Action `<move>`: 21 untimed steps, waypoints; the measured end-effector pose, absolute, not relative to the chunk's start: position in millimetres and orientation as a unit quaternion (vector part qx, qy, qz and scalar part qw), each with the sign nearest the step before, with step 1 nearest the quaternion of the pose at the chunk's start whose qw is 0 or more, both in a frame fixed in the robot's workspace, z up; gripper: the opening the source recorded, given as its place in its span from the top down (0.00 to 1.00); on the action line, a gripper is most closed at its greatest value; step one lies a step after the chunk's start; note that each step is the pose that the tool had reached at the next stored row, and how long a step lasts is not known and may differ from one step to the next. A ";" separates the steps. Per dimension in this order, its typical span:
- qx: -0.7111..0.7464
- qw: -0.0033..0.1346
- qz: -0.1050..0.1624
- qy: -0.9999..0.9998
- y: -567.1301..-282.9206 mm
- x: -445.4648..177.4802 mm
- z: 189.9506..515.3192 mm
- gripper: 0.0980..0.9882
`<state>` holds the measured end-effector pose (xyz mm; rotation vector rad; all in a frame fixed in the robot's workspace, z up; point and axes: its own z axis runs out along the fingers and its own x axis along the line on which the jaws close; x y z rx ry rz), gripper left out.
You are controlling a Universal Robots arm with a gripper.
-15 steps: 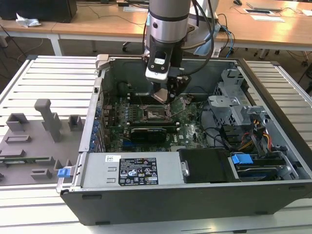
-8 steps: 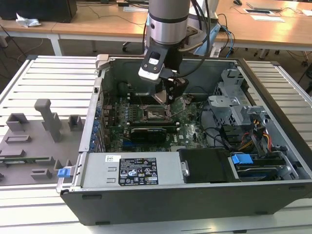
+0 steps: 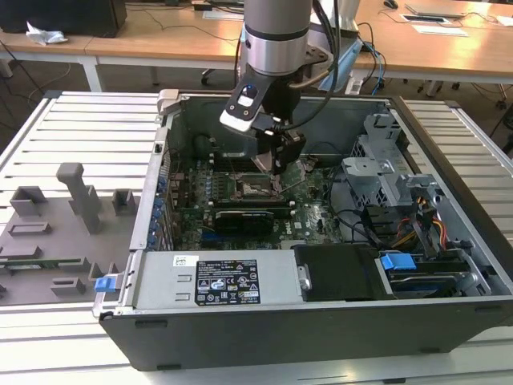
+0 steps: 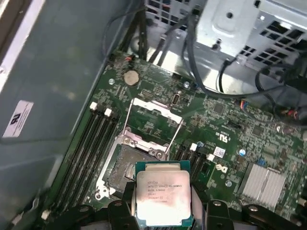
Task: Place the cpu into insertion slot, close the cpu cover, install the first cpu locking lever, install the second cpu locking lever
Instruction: 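Place the cpu into insertion slot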
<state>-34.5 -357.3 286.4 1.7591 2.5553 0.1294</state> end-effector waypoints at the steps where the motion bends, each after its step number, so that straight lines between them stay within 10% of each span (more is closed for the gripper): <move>1: 0.579 0.019 0.041 0.814 -357.3 -34.5 285.7 0.50; 21: 0.728 0.027 0.037 0.684 -357.4 -34.5 276.8 0.50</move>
